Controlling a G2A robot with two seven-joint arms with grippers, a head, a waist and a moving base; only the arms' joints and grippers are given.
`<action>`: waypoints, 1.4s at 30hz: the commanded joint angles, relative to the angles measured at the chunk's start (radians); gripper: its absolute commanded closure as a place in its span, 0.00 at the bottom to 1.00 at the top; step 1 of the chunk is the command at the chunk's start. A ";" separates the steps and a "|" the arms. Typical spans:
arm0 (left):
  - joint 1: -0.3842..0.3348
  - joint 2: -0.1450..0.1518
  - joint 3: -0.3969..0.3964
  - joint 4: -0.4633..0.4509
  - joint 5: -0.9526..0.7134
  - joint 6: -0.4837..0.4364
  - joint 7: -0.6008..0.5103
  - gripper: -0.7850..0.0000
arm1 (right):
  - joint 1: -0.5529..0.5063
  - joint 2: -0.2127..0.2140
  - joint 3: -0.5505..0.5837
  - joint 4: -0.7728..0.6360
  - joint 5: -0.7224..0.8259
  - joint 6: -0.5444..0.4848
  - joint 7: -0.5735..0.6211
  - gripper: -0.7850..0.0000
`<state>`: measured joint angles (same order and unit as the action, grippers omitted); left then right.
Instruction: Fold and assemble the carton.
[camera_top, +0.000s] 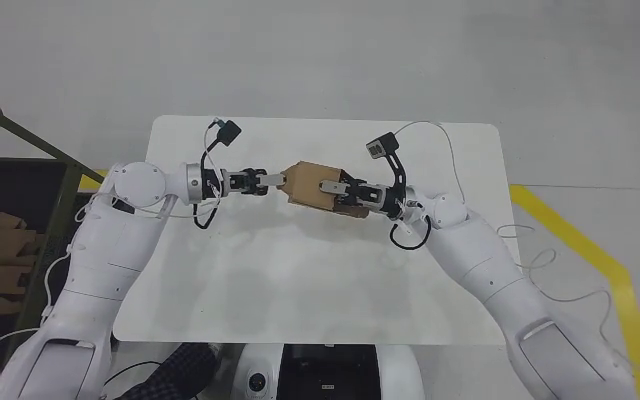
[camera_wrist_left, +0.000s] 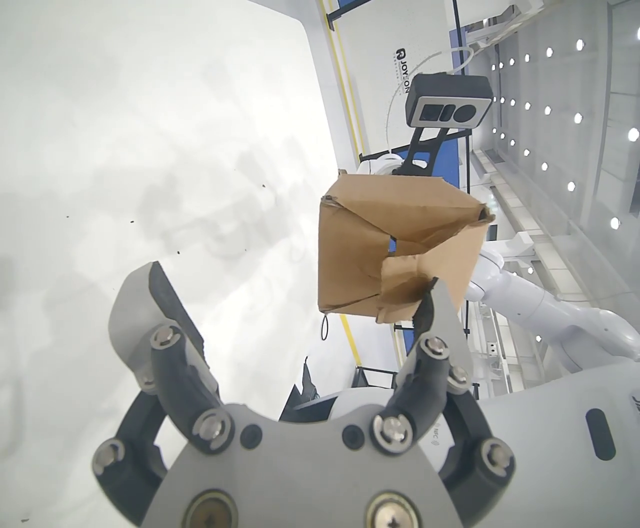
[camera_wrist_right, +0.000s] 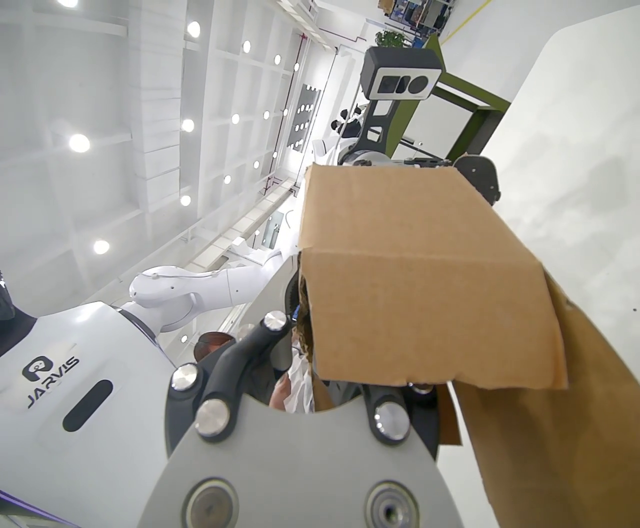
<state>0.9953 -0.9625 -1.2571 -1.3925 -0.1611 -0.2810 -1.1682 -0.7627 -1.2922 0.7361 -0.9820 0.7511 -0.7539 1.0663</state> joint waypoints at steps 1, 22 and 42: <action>0.001 0.001 0.004 0.001 0.004 -0.001 -0.005 0.00 | 0.000 0.000 0.000 0.000 0.001 0.000 0.000 1.00; -0.024 -0.005 0.061 0.006 -0.015 -0.001 -0.018 0.00 | -0.002 -0.006 -0.007 -0.012 0.021 0.021 0.021 1.00; -0.045 -0.011 0.098 0.002 -0.046 -0.013 -0.024 0.00 | -0.004 -0.011 -0.003 -0.003 0.036 0.027 0.027 1.00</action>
<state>0.9505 -0.9735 -1.1600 -1.3900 -0.2037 -0.2931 -1.1909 -0.7659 -1.3029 0.7324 -0.9854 0.7861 -0.7270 1.0933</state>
